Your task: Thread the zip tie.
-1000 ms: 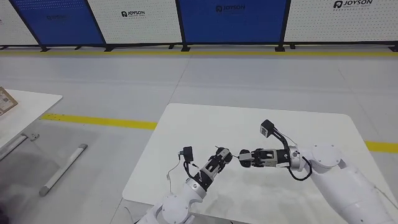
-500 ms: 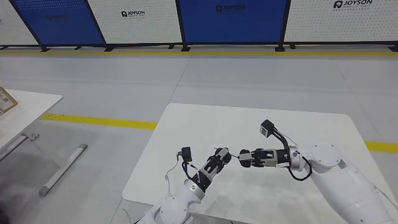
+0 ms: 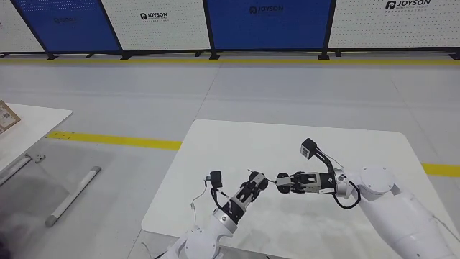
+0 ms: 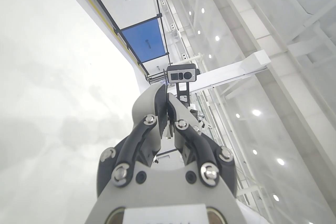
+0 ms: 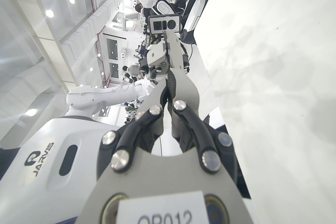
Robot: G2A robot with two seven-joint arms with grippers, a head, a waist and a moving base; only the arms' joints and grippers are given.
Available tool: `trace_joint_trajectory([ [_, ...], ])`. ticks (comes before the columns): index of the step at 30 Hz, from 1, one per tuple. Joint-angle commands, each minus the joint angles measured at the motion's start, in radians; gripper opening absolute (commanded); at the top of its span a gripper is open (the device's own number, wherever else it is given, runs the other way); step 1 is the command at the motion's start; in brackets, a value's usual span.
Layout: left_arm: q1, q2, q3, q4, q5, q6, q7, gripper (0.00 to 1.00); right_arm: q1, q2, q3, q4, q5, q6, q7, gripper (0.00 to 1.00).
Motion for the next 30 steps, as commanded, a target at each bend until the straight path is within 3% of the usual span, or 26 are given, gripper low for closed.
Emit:
trace_joint_trajectory([
  [1, 0.004, -0.001, -0.001, 0.000, 0.000, 0.015, 0.013, 0.00, -0.012, 0.002, 0.006, -0.019, -0.010, 0.008, -0.023, 0.00],
  [2, 0.005, -0.002, -0.002, -0.006, -0.004, 0.035, 0.029, 0.00, -0.016, 0.003, 0.010, -0.025, -0.013, 0.012, -0.024, 0.06],
  [3, 0.003, -0.003, 0.000, -0.012, -0.008, 0.046, 0.034, 0.00, -0.019, 0.004, 0.014, -0.028, -0.016, 0.015, -0.023, 0.32],
  [4, 0.001, -0.004, -0.001, -0.015, -0.014, 0.057, 0.038, 0.00, -0.023, 0.006, 0.020, -0.032, -0.021, 0.017, -0.021, 0.50],
  [5, 0.000, -0.004, -0.003, -0.016, -0.017, 0.064, 0.045, 0.00, -0.026, 0.008, 0.024, -0.034, -0.024, 0.018, -0.019, 1.00],
  [15, -0.007, -0.008, 0.003, -0.015, 0.017, 0.147, 0.073, 0.00, -0.086, 0.037, 0.120, -0.064, -0.019, -0.010, -0.012, 1.00],
  [21, -0.040, -0.017, 0.011, 0.013, 0.010, 0.224, 0.120, 0.00, -0.159, 0.068, 0.215, -0.127, -0.008, -0.037, -0.006, 1.00],
  [30, -0.042, -0.018, 0.013, 0.015, 0.008, 0.229, 0.119, 0.00, -0.162, 0.069, 0.217, -0.132, -0.010, -0.036, -0.008, 1.00],
])
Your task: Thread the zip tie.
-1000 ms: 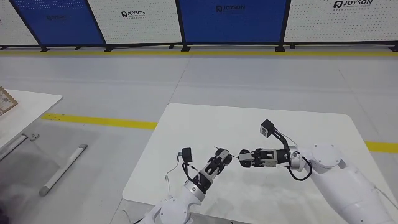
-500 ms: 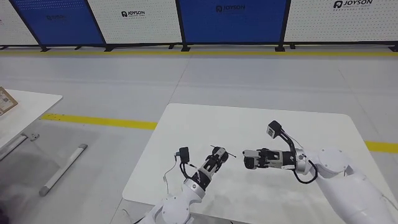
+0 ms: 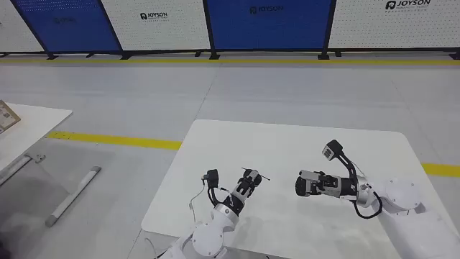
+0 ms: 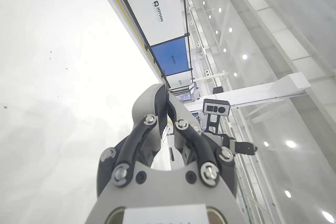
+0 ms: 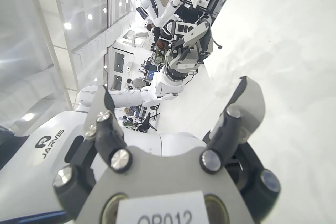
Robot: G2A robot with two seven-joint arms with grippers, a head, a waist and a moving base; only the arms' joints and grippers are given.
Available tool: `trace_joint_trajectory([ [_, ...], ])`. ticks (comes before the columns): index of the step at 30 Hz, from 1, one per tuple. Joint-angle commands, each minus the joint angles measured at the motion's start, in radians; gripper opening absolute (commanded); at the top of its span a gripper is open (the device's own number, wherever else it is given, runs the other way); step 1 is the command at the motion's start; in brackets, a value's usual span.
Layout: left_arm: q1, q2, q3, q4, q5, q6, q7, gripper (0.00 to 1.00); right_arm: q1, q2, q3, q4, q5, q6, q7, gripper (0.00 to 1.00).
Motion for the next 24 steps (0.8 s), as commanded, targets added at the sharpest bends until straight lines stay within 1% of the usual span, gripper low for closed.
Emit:
trace_joint_trajectory([
  [1, 0.000, 0.000, 0.000, 0.000, 0.000, 0.000, 0.000, 0.00, 0.000, 0.000, 0.000, 0.000, 0.000, 0.000, 0.000, 1.00],
  [4, -0.003, -0.001, -0.005, 0.003, -0.008, 0.000, 0.011, 0.00, -0.007, 0.000, 0.000, -0.007, -0.003, 0.002, -0.014, 1.00],
  [7, 0.000, -0.002, -0.023, 0.002, -0.061, -0.004, -0.007, 0.00, -0.019, 0.010, 0.027, -0.005, 0.006, -0.002, 0.045, 1.00],
  [8, 0.005, 0.000, -0.037, 0.000, -0.090, -0.005, -0.026, 0.00, -0.024, 0.015, 0.042, 0.003, 0.016, -0.011, 0.085, 1.00],
  [11, 0.017, 0.006, -0.079, -0.007, -0.151, 0.001, -0.088, 0.00, -0.039, 0.027, 0.078, 0.018, 0.029, -0.039, 0.152, 1.00],
  [13, 0.025, 0.010, -0.096, -0.007, -0.153, 0.004, -0.113, 0.00, -0.044, 0.034, 0.088, 0.021, -0.001, -0.044, 0.161, 1.00],
  [14, 0.027, 0.011, -0.099, -0.006, -0.150, 0.013, -0.133, 0.00, -0.047, 0.037, 0.094, 0.019, -0.010, -0.045, 0.161, 1.00],
  [16, 0.027, 0.015, -0.102, -0.006, -0.165, 0.034, -0.197, 0.00, -0.058, 0.041, 0.099, 0.006, -0.003, -0.042, 0.161, 1.00],
  [24, 0.025, 0.015, -0.104, -0.003, -0.164, 0.034, -0.190, 0.00, -0.058, 0.041, 0.099, 0.006, -0.003, -0.042, 0.161, 1.00],
])
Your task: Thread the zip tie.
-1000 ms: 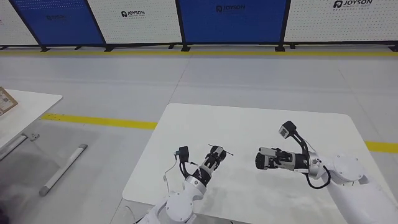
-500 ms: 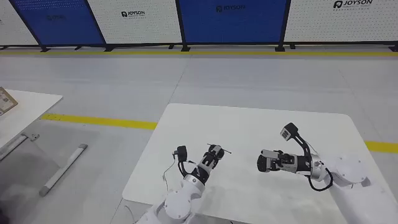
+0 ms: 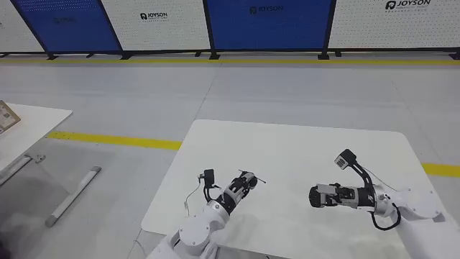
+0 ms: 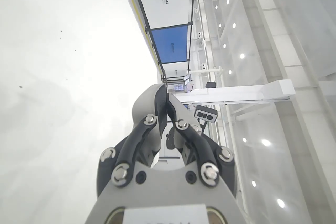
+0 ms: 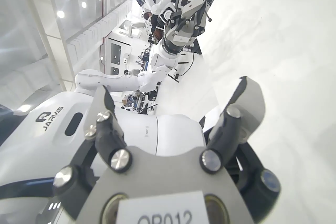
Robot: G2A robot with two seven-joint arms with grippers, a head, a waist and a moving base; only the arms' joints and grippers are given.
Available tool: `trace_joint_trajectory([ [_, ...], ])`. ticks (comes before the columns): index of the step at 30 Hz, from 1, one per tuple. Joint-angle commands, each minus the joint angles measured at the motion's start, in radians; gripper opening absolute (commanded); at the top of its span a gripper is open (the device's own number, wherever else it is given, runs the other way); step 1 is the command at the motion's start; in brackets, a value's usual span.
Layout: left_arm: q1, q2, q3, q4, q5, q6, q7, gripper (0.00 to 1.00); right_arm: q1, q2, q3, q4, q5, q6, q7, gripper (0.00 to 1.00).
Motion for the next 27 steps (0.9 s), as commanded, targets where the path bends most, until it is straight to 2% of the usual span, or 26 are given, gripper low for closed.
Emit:
trace_joint_trajectory([
  [1, -0.007, -0.002, 0.000, 0.005, 0.011, -0.004, 0.034, 0.00, 0.000, 0.000, 0.000, 0.000, 0.000, 0.000, 0.000, 1.00],
  [4, -0.008, -0.007, 0.011, -0.008, -0.003, -0.029, 0.068, 0.00, 0.000, 0.000, 0.000, 0.000, 0.000, 0.000, 0.000, 1.00],
  [7, 0.010, -0.007, -0.009, -0.059, -0.048, -0.062, 0.067, 0.00, 0.000, 0.000, 0.000, 0.000, 0.000, 0.000, 0.000, 1.00],
  [10, 0.051, -0.002, -0.038, -0.137, -0.066, -0.115, 0.049, 0.00, 0.000, 0.000, 0.000, 0.000, 0.000, 0.000, 0.000, 1.00],
  [12, 0.093, 0.002, -0.064, -0.200, -0.064, -0.163, 0.037, 0.00, 0.000, 0.000, 0.000, 0.000, 0.000, 0.000, 0.000, 1.00],
  [15, 0.154, 0.009, -0.104, -0.278, -0.060, -0.212, 0.021, 0.00, 0.000, 0.000, 0.000, 0.000, 0.000, 0.000, 0.000, 1.00],
  [18, 0.197, 0.013, -0.133, -0.332, -0.056, -0.246, 0.012, 0.00, 0.000, 0.000, 0.000, 0.000, 0.000, 0.000, 0.000, 1.00],
  [21, 0.229, 0.014, -0.149, -0.367, -0.083, -0.290, 0.011, 0.00, 0.000, 0.000, 0.000, 0.000, 0.000, 0.000, 0.000, 1.00],
  [27, 0.229, 0.014, -0.149, -0.367, -0.083, -0.290, 0.011, 0.00, 0.000, 0.000, 0.000, 0.000, 0.000, 0.000, 0.000, 1.00],
])
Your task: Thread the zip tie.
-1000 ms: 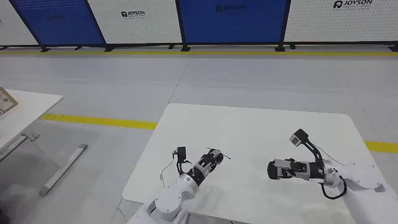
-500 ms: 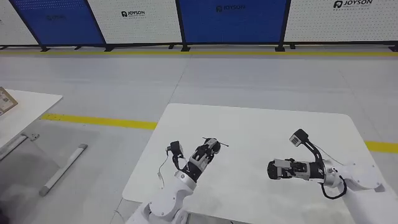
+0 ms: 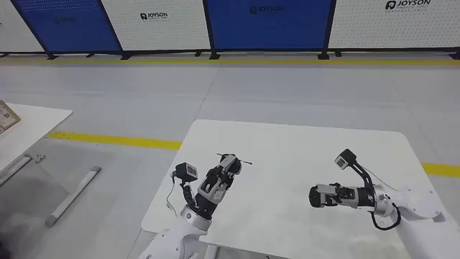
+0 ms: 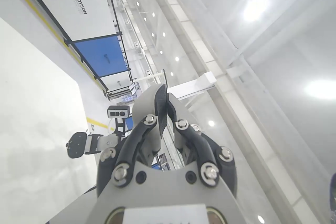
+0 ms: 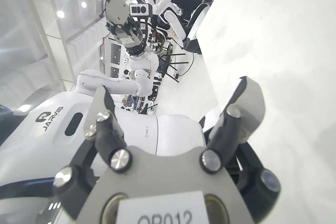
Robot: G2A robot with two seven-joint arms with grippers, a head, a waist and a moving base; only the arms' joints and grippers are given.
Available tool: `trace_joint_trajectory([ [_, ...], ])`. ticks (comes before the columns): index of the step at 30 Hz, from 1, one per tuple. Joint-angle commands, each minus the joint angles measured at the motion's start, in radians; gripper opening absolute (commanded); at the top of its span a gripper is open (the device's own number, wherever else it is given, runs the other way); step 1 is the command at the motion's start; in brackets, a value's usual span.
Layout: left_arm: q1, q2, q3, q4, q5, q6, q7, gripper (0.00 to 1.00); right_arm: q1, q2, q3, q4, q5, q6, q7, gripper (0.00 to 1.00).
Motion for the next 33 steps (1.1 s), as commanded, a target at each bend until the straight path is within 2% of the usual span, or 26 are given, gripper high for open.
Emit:
trace_joint_trajectory([
  [1, 0.000, 0.000, 0.000, 0.000, 0.000, 0.000, 0.000, 0.00, 0.000, 0.000, 0.000, 0.000, 0.000, 0.000, 0.000, 1.00],
  [10, -0.005, 0.000, 0.001, 0.009, 0.007, 0.007, 0.002, 0.00, 0.000, 0.000, 0.000, 0.000, 0.000, 0.000, 0.000, 1.00],
  [13, -0.057, -0.005, 0.037, 0.073, 0.055, 0.053, 0.025, 0.00, 0.000, 0.000, 0.000, 0.000, 0.000, 0.000, 0.000, 1.00],
  [15, -0.116, -0.012, 0.071, 0.146, 0.059, 0.104, 0.049, 0.00, 0.000, 0.000, 0.000, 0.000, 0.000, 0.000, 0.000, 1.00],
  [19, -0.200, -0.024, 0.119, 0.265, 0.085, 0.160, 0.101, 0.00, 0.000, 0.000, 0.000, 0.000, 0.000, 0.000, 0.000, 1.00],
  [22, -0.234, -0.031, 0.146, 0.316, 0.138, 0.180, 0.159, 0.00, 0.000, 0.000, 0.000, 0.000, 0.000, 0.000, 0.000, 1.00],
  [24, -0.238, -0.033, 0.152, 0.322, 0.166, 0.190, 0.178, 0.00, 0.000, 0.000, 0.000, 0.000, 0.000, 0.000, 0.000, 1.00],
  [33, -0.238, -0.033, 0.152, 0.322, 0.166, 0.190, 0.178, 0.00, 0.000, 0.000, 0.000, 0.000, 0.000, 0.000, 0.000, 1.00],
])
